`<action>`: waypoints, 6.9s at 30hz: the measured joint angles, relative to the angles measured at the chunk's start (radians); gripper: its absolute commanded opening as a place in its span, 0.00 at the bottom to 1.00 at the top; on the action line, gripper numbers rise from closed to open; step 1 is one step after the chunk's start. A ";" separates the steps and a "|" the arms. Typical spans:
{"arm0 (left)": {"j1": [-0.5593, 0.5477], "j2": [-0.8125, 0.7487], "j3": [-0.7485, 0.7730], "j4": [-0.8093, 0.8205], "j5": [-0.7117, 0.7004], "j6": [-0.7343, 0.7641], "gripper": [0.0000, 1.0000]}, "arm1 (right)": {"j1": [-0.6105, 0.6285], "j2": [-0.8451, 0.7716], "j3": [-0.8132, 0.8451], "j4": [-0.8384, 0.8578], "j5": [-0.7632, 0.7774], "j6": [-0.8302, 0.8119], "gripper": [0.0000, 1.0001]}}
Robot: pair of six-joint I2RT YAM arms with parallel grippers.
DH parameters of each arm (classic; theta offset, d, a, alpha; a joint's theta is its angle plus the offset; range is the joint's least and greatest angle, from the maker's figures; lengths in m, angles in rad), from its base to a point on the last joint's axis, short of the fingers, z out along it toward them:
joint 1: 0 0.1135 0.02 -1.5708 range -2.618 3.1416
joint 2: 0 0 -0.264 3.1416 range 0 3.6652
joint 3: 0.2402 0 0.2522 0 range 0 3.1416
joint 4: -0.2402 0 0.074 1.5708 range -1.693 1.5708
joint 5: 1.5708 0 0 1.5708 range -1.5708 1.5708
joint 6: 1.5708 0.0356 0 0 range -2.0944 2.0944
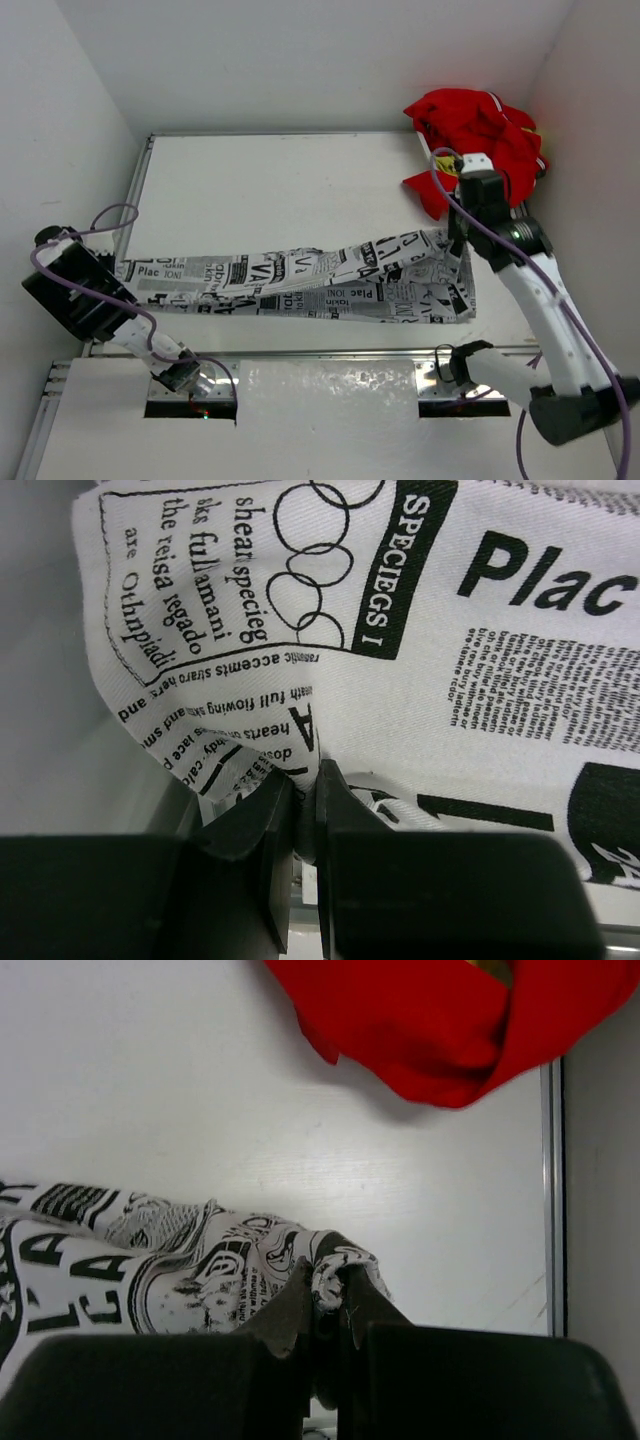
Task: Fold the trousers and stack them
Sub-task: Fold the trousers
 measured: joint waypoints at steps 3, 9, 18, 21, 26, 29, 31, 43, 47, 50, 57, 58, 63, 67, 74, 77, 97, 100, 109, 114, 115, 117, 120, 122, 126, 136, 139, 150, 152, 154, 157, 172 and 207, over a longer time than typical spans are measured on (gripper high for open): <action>0.000 0.003 0.032 -0.022 0.020 -0.008 0.00 | -0.013 0.163 0.038 0.085 0.022 -0.042 0.00; 0.001 0.014 0.063 -0.016 0.056 -0.021 0.00 | -0.119 0.428 0.018 0.395 0.016 -0.055 0.00; 0.002 0.017 0.024 0.023 0.070 -0.018 0.00 | -0.153 0.212 -0.389 0.931 -0.037 -0.083 0.00; 0.003 0.017 -0.003 0.035 0.066 -0.014 0.00 | -0.180 0.054 -0.495 0.988 -0.113 -0.084 0.00; 0.004 0.018 -0.040 0.064 0.047 -0.010 0.00 | -0.187 -0.251 -0.739 0.967 -0.111 -0.014 0.00; 0.004 0.018 -0.047 0.073 0.040 -0.007 0.00 | -0.193 -0.370 -0.877 0.873 -0.039 0.077 0.00; 0.004 0.019 -0.048 0.076 0.038 -0.008 0.00 | -0.197 -0.397 -0.937 0.818 -0.002 0.130 0.07; 0.004 0.023 -0.061 0.097 0.010 -0.002 0.00 | -0.237 -0.235 -0.909 0.629 0.073 0.281 0.92; 0.005 0.023 -0.062 0.100 0.010 -0.003 0.00 | -0.296 -0.230 -0.855 0.506 0.119 0.331 0.90; 0.004 0.023 -0.062 0.099 0.018 -0.002 0.00 | -0.335 -0.217 -0.785 0.415 0.158 0.327 0.64; 0.005 0.023 -0.062 0.098 0.031 0.000 0.00 | -0.282 -0.202 -0.621 0.578 -0.063 0.145 0.14; 0.005 0.023 -0.062 0.098 0.034 0.000 0.00 | -0.249 -0.179 -0.605 0.595 -0.083 0.131 0.08; 0.011 0.022 -0.059 0.096 0.052 -0.011 0.00 | -0.134 0.097 -0.581 0.662 -0.203 0.130 0.00; 0.011 0.022 -0.051 0.090 0.056 -0.026 0.00 | -0.135 0.325 -0.583 0.663 -0.252 0.161 0.00; 0.029 0.023 -0.025 0.057 0.069 -0.049 0.24 | -0.197 0.476 -0.490 0.671 -0.267 0.227 0.00; 0.070 0.023 0.011 0.026 0.101 -0.062 0.37 | -0.238 0.478 -0.492 0.678 -0.288 0.259 0.00; 0.139 0.198 0.144 -0.068 0.291 -0.129 0.75 | -0.424 0.584 -0.333 0.512 -0.247 0.108 0.00; 0.125 0.188 0.106 -0.067 0.313 -0.126 0.76 | -0.430 0.584 -0.330 0.502 -0.235 0.087 0.00; 0.060 0.152 0.063 -0.035 0.335 -0.120 0.66 | -0.423 0.584 -0.328 0.500 -0.242 0.042 0.00; 0.037 0.127 0.025 0.057 0.237 -0.154 0.22 | -0.423 0.583 -0.328 0.501 -0.243 0.038 0.00; 0.037 0.123 0.025 0.068 0.225 -0.161 0.11 | -0.423 0.583 -0.328 0.499 -0.254 0.040 0.00; 0.038 0.110 0.021 0.090 0.208 -0.163 0.00 | -0.416 0.577 -0.328 0.490 -0.283 0.043 0.00; 0.031 0.092 0.001 0.092 0.212 -0.154 0.00 | -0.399 0.566 -0.328 0.484 -0.281 0.038 0.00; 0.038 0.090 0.006 0.070 0.217 -0.148 0.00 | -0.386 0.558 -0.328 0.479 -0.269 0.030 0.00; 0.083 0.093 0.090 -0.051 0.238 -0.137 0.00 | -0.355 0.538 -0.328 0.461 -0.249 0.017 0.07; 0.114 0.019 0.431 -0.233 0.381 -0.108 0.00 | -0.340 0.443 -0.258 0.377 -0.176 -0.014 0.41; 0.101 -0.017 0.484 -0.304 0.441 -0.095 0.00 | -0.340 0.408 -0.257 0.370 -0.179 -0.021 0.33; -0.401 -0.221 0.564 -0.440 0.729 -0.132 0.00 | -0.250 0.460 -0.365 0.396 -0.288 0.061 0.30; -0.515 -0.251 0.543 -0.420 0.771 -0.186 0.00 | -0.250 0.490 -0.367 0.417 -0.301 0.090 0.30; -0.590 -0.278 0.492 -0.393 0.784 -0.245 0.00 | -0.251 0.505 -0.372 0.436 -0.307 0.117 0.30; -0.693 -0.303 0.396 -0.322 0.776 -0.341 0.00 | -0.249 0.518 -0.376 0.459 -0.309 0.157 0.30; -1.208 -0.266 0.171 0.153 0.595 -0.778 0.00 | -0.248 0.535 -0.394 0.544 -0.299 0.272 0.31; -0.836 -0.140 0.031 -0.049 0.300 -0.508 0.85 | -0.248 0.537 -0.367 0.503 -0.264 0.245 0.45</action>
